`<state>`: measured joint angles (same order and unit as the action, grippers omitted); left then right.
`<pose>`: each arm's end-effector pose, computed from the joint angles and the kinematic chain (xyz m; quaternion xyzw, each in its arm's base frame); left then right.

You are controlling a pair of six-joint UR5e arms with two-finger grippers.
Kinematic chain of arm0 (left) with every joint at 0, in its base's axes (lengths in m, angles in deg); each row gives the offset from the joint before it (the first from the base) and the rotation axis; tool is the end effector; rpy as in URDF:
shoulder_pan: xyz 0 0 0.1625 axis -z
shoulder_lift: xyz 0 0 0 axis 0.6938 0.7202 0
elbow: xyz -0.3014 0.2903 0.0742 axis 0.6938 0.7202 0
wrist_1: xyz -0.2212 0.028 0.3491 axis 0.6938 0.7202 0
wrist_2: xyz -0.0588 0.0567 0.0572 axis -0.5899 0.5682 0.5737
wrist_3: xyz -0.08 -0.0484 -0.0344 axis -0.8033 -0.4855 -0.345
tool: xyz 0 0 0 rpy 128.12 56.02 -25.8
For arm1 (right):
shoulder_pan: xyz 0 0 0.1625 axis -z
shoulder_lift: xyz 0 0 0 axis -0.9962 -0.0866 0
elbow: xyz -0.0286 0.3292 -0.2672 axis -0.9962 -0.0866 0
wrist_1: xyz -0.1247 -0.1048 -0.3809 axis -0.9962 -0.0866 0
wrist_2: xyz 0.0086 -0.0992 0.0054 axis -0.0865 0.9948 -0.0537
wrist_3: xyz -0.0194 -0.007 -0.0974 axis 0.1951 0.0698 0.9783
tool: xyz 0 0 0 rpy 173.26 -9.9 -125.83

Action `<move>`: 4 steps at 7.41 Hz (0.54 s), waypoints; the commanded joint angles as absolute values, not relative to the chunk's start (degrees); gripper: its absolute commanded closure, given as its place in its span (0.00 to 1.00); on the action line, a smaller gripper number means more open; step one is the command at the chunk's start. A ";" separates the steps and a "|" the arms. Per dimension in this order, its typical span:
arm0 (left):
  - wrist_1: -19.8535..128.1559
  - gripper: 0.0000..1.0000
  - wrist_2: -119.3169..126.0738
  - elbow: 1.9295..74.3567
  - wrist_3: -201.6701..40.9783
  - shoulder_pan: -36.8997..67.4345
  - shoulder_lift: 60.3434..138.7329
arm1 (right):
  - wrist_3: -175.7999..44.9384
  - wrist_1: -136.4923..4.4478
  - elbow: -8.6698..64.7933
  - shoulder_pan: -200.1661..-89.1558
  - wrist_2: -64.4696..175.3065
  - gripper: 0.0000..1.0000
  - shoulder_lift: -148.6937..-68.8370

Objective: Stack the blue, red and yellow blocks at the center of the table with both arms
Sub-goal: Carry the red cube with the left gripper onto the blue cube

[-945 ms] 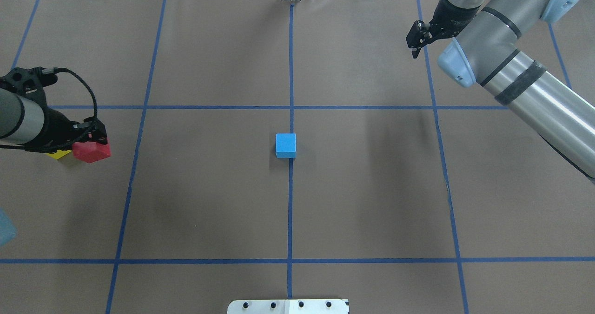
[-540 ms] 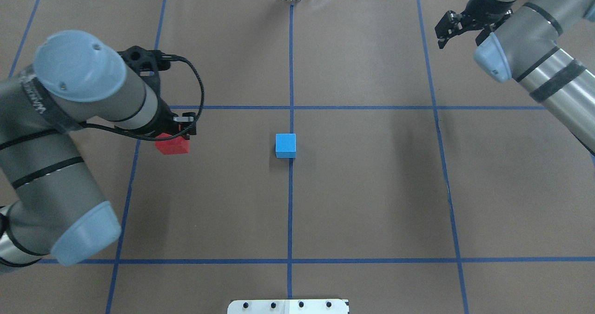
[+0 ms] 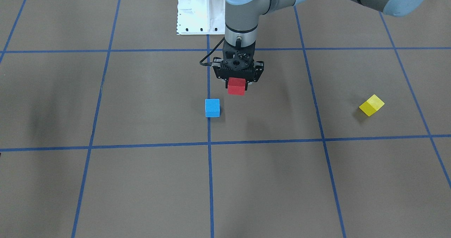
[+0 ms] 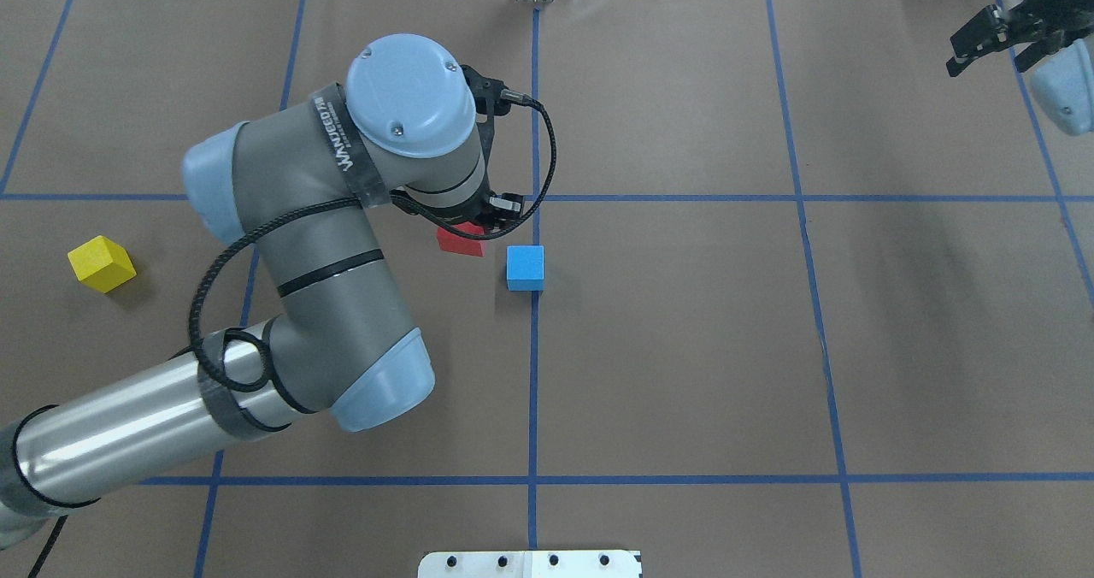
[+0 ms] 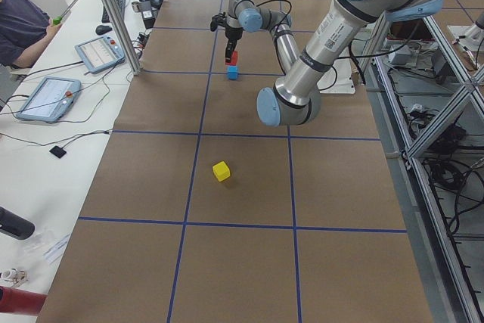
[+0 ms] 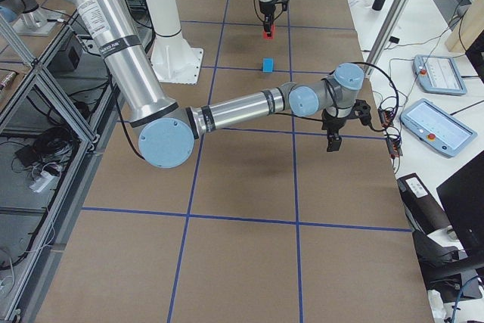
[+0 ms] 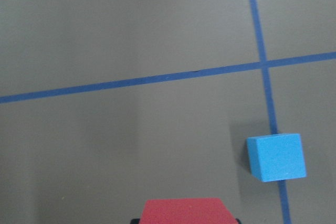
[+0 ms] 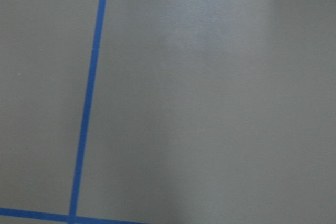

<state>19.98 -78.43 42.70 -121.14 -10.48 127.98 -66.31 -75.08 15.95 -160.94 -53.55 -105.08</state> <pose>0.5132 -0.4712 0.1276 0.1265 0.3796 0.0532 0.9149 -0.0984 -0.6659 0.4894 0.0514 -0.3817 -0.0323 0.9223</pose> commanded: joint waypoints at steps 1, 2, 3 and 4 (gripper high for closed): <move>26.90 1.00 -78.89 33.59 -123.42 -11.41 131.35 | -61.24 -74.88 16.28 -164.73 -55.41 0.00 -108.99; 26.91 1.00 -79.67 32.79 -128.67 -11.58 131.45 | -60.36 -74.79 18.37 -165.09 -56.37 0.00 -111.62; 26.82 1.00 -80.55 32.34 -130.55 -11.58 131.97 | -60.36 -74.79 20.82 -165.27 -56.47 0.00 -113.99; 26.90 1.00 -80.56 29.38 -133.26 -11.67 133.98 | -60.27 -74.71 22.50 -165.27 -56.47 0.00 -115.93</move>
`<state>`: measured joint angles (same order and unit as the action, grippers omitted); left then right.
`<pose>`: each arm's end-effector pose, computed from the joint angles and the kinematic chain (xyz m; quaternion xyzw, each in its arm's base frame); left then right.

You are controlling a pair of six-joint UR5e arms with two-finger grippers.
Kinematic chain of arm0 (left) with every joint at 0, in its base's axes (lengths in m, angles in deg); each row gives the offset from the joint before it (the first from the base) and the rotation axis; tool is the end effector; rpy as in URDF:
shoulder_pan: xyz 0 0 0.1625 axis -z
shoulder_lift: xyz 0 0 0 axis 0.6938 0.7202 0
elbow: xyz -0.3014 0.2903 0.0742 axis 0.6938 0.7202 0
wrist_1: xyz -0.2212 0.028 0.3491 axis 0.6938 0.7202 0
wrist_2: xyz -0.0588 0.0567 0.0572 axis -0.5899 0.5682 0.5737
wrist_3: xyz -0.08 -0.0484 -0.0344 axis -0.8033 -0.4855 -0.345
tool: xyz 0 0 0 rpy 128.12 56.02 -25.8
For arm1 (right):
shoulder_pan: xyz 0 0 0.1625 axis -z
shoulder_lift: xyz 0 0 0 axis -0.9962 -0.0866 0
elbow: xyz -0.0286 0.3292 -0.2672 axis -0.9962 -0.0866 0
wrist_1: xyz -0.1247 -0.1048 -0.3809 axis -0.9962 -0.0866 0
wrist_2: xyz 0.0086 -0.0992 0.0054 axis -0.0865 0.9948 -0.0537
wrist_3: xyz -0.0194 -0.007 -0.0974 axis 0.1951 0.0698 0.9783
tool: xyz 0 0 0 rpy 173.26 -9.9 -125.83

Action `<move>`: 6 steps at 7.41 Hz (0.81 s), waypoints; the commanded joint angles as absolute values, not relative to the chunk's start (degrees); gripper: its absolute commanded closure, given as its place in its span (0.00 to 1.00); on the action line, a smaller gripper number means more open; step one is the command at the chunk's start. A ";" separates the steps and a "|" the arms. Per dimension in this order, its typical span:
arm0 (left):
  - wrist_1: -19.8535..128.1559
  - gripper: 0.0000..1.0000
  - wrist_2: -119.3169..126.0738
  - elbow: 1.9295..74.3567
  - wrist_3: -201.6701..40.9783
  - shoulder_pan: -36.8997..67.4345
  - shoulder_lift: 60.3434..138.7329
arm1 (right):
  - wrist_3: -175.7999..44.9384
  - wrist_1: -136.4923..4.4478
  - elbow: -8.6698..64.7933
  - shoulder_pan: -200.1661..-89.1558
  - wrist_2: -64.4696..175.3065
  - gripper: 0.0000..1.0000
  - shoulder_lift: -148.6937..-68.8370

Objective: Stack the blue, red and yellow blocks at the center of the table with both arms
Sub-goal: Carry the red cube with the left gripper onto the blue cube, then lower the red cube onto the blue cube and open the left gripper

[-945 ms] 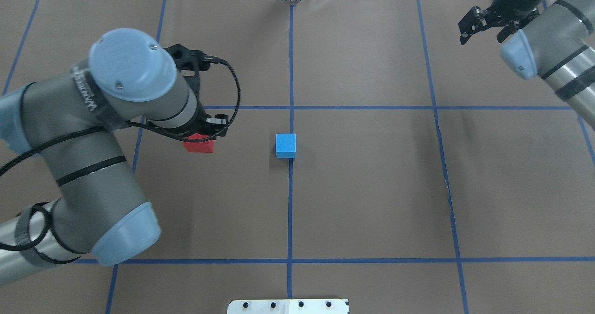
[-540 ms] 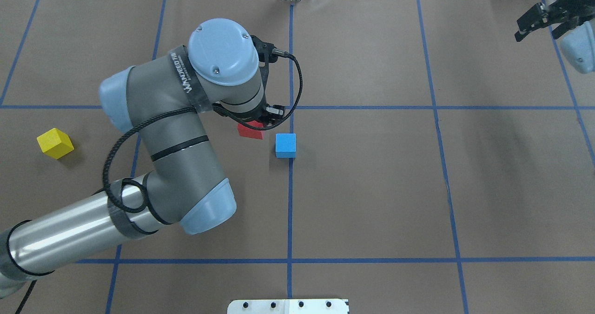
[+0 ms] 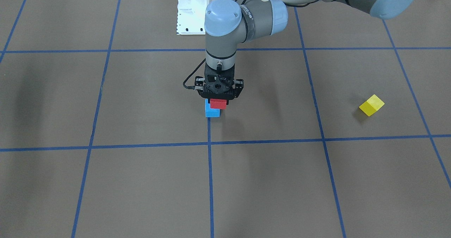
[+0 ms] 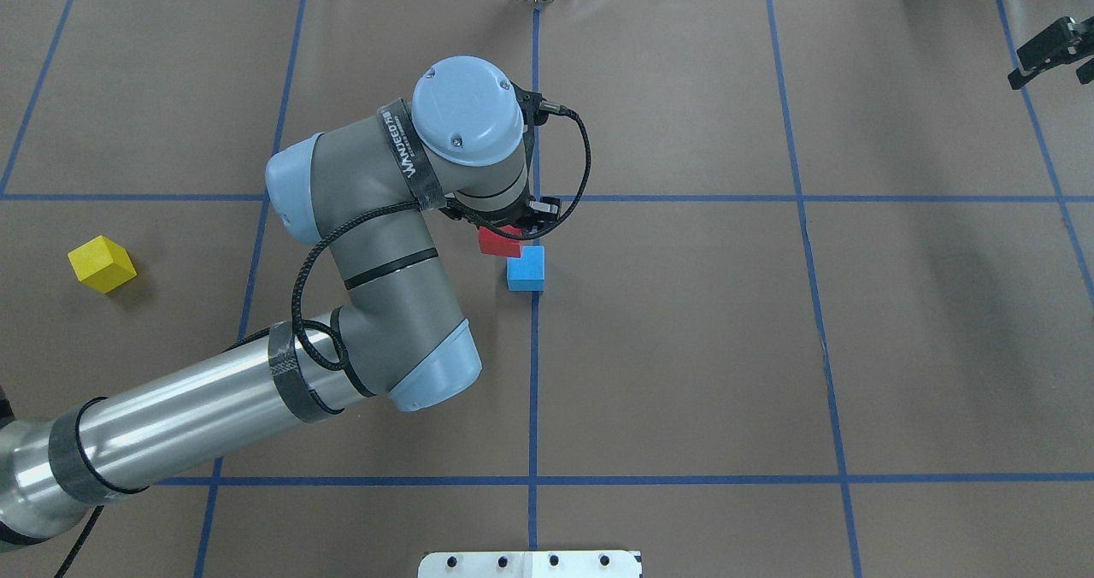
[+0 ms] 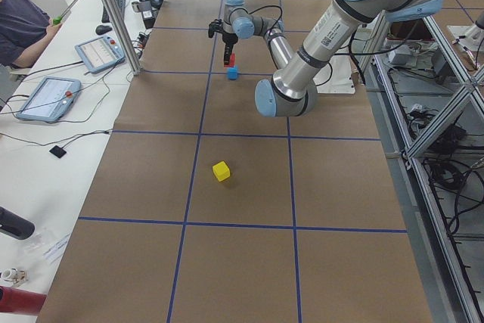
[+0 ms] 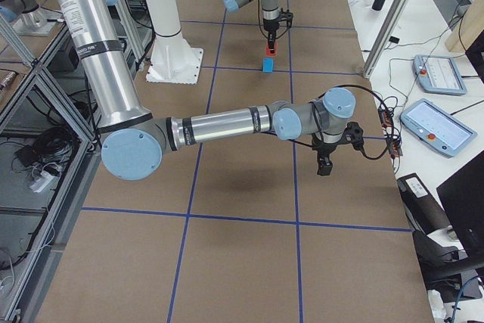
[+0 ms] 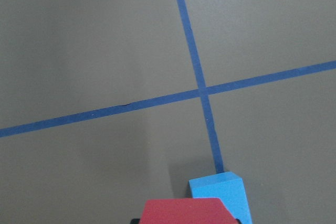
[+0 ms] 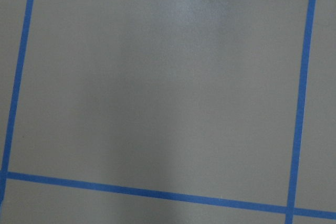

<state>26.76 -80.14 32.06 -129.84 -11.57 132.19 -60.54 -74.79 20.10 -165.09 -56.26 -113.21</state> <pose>0.5686 -0.4875 0.1303 0.0829 0.3973 -0.0013 0.9139 -0.0440 -0.6172 0.5408 0.0495 -0.3931 -0.0369 0.9174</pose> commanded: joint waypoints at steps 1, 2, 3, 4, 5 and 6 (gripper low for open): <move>27.25 1.00 -80.64 25.78 -134.34 -11.76 136.43 | -60.27 -74.79 23.21 -165.27 -56.47 0.00 -116.65; 27.34 1.00 -80.64 24.88 -134.43 -11.85 136.81 | -60.27 -74.79 23.13 -165.27 -56.47 0.00 -116.83; 27.34 1.00 -80.64 24.61 -134.09 -11.94 136.72 | -60.27 -74.79 23.13 -165.27 -56.47 0.00 -116.92; 27.26 1.00 -80.64 24.43 -133.47 -12.02 136.55 | -60.35 -74.79 23.22 -165.19 -56.38 0.00 -116.92; 27.26 1.00 -80.64 24.17 -133.21 -12.02 136.20 | -60.36 -74.79 23.22 -165.19 -56.38 0.00 -116.92; 27.26 1.00 -80.64 24.08 -132.16 -12.02 136.02 | -60.36 -74.79 23.22 -165.19 -56.38 0.00 -116.92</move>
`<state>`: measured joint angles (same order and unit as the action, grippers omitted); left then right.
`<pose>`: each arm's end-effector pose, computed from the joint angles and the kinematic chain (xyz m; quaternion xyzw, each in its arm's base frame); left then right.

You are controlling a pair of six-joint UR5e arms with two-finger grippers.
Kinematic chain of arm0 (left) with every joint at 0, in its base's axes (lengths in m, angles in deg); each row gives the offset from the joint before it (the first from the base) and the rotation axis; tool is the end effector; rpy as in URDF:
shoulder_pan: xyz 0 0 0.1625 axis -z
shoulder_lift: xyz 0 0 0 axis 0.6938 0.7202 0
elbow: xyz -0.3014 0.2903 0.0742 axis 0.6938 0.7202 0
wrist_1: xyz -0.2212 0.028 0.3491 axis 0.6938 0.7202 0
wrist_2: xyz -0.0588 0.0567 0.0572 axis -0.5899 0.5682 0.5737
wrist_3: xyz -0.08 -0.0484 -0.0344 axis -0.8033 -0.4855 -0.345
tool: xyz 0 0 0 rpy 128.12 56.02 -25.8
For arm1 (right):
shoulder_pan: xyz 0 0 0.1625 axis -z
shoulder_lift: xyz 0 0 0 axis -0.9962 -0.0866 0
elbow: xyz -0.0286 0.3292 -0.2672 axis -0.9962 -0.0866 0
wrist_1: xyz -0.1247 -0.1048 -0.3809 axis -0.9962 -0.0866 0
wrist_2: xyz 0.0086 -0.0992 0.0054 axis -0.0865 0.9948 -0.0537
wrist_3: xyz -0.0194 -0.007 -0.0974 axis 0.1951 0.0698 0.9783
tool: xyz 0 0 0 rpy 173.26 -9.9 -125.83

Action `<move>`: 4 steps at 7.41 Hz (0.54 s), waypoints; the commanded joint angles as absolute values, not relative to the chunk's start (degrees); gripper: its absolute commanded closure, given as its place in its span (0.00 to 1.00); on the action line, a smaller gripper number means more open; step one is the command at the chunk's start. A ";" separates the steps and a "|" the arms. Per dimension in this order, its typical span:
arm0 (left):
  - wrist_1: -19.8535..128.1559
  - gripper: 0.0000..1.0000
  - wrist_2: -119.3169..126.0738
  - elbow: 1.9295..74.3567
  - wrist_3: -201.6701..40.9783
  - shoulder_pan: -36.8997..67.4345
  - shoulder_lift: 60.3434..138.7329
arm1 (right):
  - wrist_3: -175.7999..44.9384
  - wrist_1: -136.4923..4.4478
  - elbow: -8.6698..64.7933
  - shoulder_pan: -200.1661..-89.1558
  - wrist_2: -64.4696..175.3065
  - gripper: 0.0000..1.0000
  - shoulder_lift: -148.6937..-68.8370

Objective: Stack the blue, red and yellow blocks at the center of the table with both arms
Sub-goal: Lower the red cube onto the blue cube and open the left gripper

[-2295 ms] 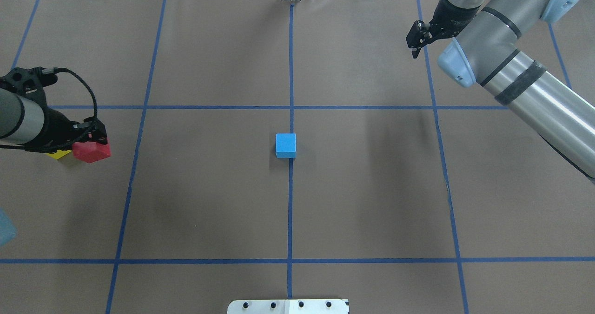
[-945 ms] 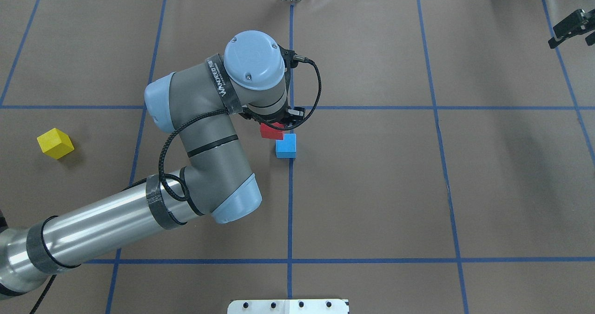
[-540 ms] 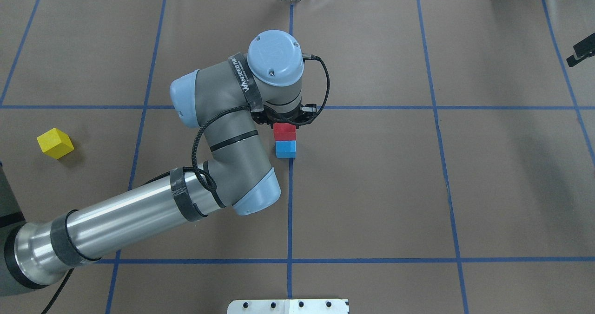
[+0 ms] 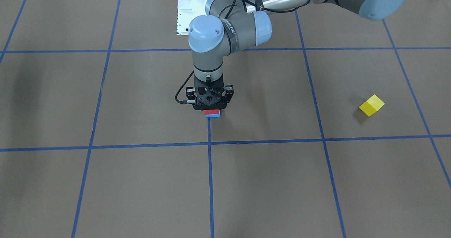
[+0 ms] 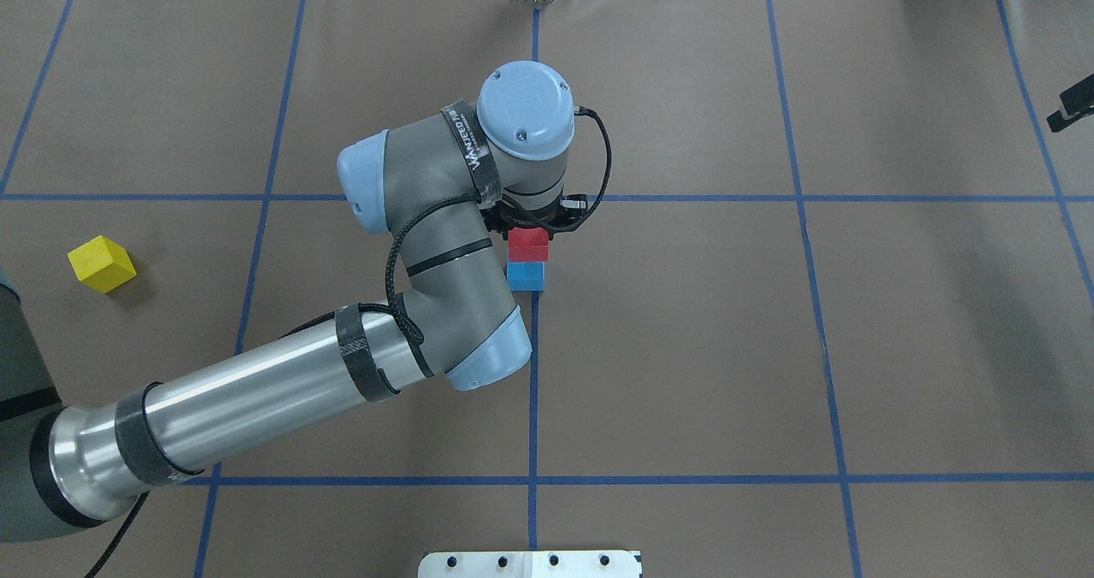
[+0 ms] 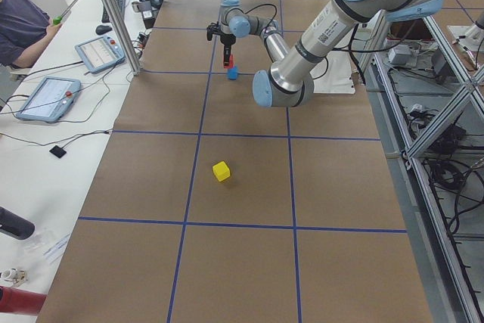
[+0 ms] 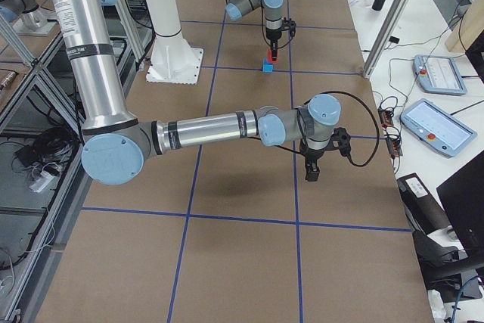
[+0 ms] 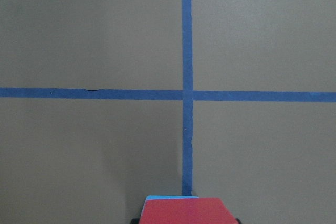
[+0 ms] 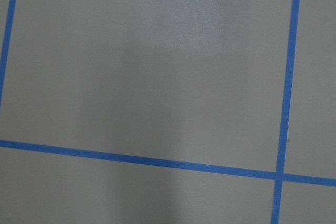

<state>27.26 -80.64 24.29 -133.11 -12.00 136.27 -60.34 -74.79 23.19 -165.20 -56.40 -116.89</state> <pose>0.6029 -0.5013 0.1311 0.0534 0.3794 -0.0266 0.9233 -0.0385 -0.5914 0.5524 0.0456 -0.3935 -0.0358 0.9175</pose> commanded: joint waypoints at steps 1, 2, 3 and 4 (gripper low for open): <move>27.34 1.00 -80.64 24.16 -132.06 -12.02 135.50 | -60.36 -74.79 23.22 -165.19 -56.38 0.00 -116.83; 27.34 1.00 -80.64 24.25 -132.06 -12.02 135.49 | -60.36 -74.79 23.22 -165.19 -56.38 0.00 -116.57; 27.34 1.00 -80.99 24.69 -132.15 -12.02 135.49 | -60.36 -74.88 23.22 -165.19 -56.38 0.00 -116.48; 27.43 1.00 -82.04 24.69 -132.15 -12.02 135.49 | -60.27 -74.88 23.22 -165.27 -56.38 0.00 -116.48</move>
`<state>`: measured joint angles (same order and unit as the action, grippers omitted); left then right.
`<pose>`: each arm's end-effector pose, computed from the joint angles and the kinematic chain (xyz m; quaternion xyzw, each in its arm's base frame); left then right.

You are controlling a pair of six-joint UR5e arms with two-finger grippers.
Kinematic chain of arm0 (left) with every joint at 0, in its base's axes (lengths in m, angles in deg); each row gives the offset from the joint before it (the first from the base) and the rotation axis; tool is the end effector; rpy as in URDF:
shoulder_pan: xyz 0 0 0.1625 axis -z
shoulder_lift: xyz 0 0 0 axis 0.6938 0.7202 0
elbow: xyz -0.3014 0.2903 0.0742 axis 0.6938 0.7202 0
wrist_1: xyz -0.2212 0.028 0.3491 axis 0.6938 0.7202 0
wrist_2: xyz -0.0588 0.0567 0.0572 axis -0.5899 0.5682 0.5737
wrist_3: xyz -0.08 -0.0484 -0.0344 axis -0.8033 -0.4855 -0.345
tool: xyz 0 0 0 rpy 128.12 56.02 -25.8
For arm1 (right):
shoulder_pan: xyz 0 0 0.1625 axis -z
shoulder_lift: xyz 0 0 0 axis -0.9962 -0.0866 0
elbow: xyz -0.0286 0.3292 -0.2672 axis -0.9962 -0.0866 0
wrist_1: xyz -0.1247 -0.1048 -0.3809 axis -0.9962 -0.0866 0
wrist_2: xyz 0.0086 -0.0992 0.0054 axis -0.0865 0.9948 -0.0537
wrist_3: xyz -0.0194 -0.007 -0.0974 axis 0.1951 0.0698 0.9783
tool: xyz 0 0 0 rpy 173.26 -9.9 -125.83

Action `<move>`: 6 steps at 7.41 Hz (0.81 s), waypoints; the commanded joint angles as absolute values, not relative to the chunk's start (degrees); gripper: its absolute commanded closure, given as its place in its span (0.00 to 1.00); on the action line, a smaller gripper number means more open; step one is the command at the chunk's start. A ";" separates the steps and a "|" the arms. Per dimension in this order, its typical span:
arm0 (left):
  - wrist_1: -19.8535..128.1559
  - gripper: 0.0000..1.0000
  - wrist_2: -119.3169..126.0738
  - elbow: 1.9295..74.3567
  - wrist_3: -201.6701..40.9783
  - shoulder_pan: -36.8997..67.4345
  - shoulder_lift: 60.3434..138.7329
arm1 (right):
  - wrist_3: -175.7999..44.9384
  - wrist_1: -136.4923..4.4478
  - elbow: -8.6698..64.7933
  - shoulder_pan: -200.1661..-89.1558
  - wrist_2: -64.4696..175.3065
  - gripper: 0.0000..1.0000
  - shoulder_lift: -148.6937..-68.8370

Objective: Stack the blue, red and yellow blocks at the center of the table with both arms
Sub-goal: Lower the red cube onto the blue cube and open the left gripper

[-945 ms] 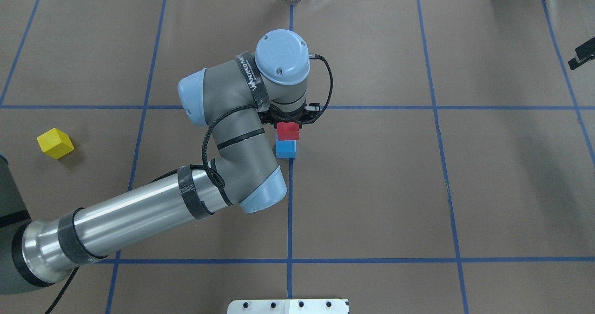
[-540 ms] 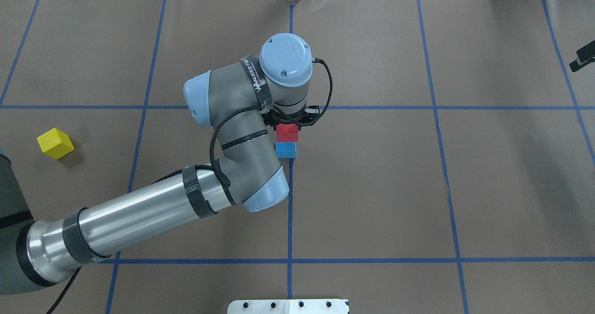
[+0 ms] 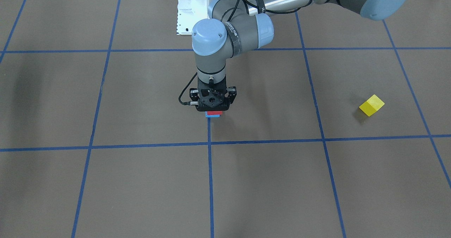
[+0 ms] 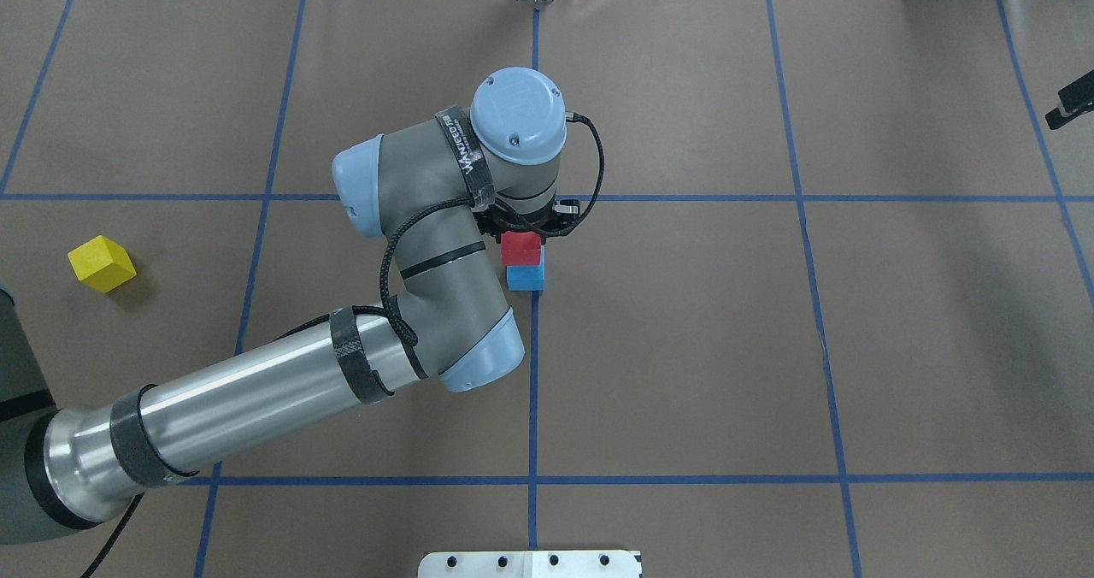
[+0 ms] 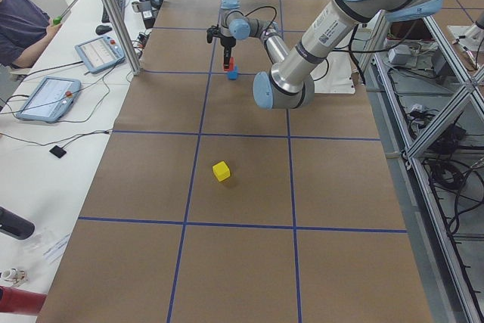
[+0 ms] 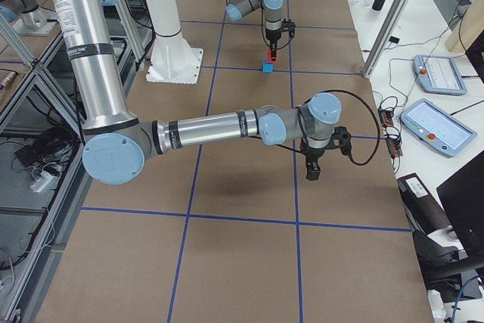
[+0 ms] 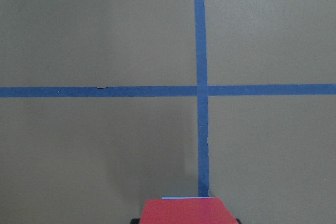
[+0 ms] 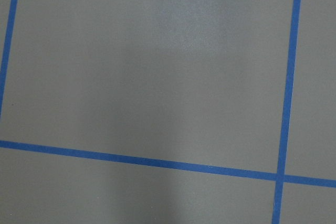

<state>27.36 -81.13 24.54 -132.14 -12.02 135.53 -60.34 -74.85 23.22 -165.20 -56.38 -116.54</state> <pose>0.6027 -0.4999 0.1388 0.0514 0.3779 -0.0175 0.9243 -0.0388 -0.5937 0.5486 0.0482 -0.3937 -0.0368 0.9173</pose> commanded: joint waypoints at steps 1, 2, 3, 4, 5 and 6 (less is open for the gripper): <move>27.43 1.00 -82.23 24.69 -132.15 -12.02 135.49 | -60.27 -74.88 23.22 -165.27 -56.38 0.00 -116.48; 27.35 1.00 -82.23 24.69 -132.15 -12.02 135.49 | -60.27 -74.97 23.22 -165.27 -56.38 0.00 -116.48; 27.43 0.74 -82.23 24.69 -132.24 -12.02 135.49 | -60.27 -74.97 23.13 -165.27 -56.38 0.00 -116.48; 27.43 0.01 -82.23 24.61 -132.15 -12.02 135.49 | -60.27 -75.06 23.13 -165.27 -56.38 0.00 -116.39; 27.43 0.00 -82.23 24.61 -132.32 -12.11 135.32 | -60.27 -75.06 23.13 -165.27 -56.38 0.00 -116.48; 27.43 0.00 -82.23 24.61 -132.59 -12.11 135.31 | -60.27 -75.06 23.13 -165.27 -56.38 0.00 -116.39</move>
